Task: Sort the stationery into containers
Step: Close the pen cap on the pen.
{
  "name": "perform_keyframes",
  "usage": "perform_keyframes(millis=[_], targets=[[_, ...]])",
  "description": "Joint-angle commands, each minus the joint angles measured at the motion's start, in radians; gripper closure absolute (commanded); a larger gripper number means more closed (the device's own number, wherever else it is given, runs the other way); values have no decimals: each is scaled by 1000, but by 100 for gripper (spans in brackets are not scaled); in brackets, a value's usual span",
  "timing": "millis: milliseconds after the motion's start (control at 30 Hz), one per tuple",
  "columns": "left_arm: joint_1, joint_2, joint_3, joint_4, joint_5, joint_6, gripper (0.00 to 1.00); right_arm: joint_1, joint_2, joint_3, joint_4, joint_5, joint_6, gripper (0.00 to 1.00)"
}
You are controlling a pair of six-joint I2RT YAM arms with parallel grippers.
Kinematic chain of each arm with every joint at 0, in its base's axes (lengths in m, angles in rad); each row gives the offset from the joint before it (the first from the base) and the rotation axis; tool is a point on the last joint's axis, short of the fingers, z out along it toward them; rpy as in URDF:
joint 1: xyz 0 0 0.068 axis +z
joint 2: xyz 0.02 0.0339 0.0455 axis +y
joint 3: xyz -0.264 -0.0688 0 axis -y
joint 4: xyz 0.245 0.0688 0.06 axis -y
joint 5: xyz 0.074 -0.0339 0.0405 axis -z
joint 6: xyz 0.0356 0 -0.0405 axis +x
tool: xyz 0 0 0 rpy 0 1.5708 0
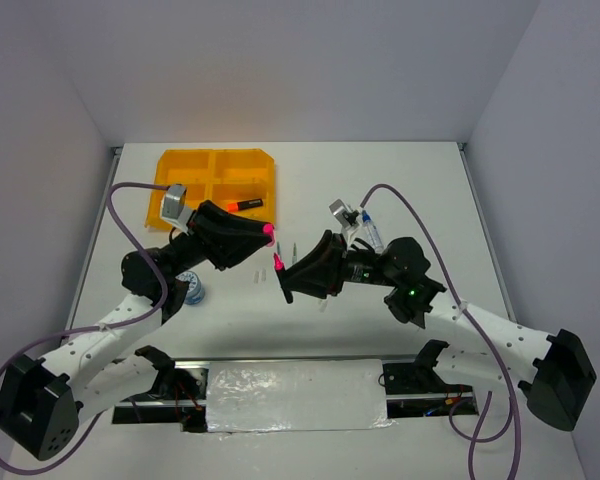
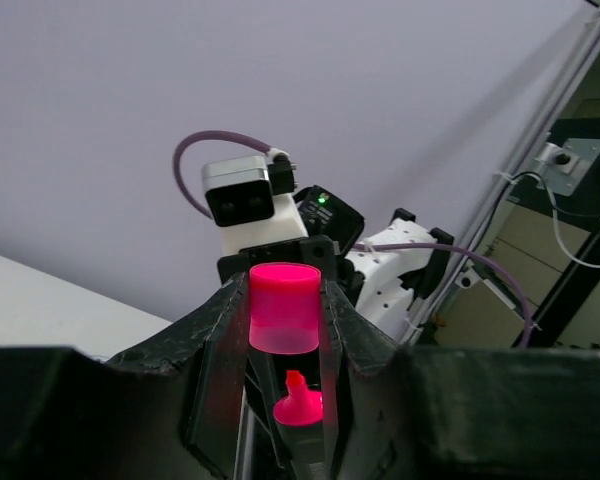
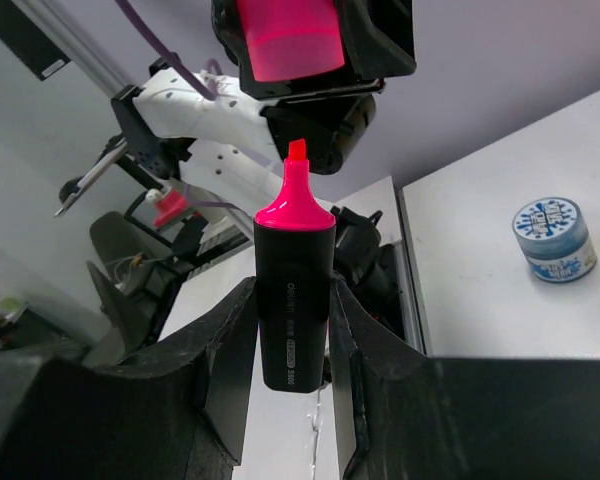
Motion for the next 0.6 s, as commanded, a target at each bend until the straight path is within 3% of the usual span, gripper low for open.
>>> perform_keyframes(millis=[0,300,567], targets=[[-4,1,4,254,46,-44,100,13,13,36,169,-59,43,86],[-20,-57,-30,131,-28,32,100,36,6,113,14,20,-69,88],[-24,-68,-24,77,-55,45,100,41,34,126,-12,47,-87,89]])
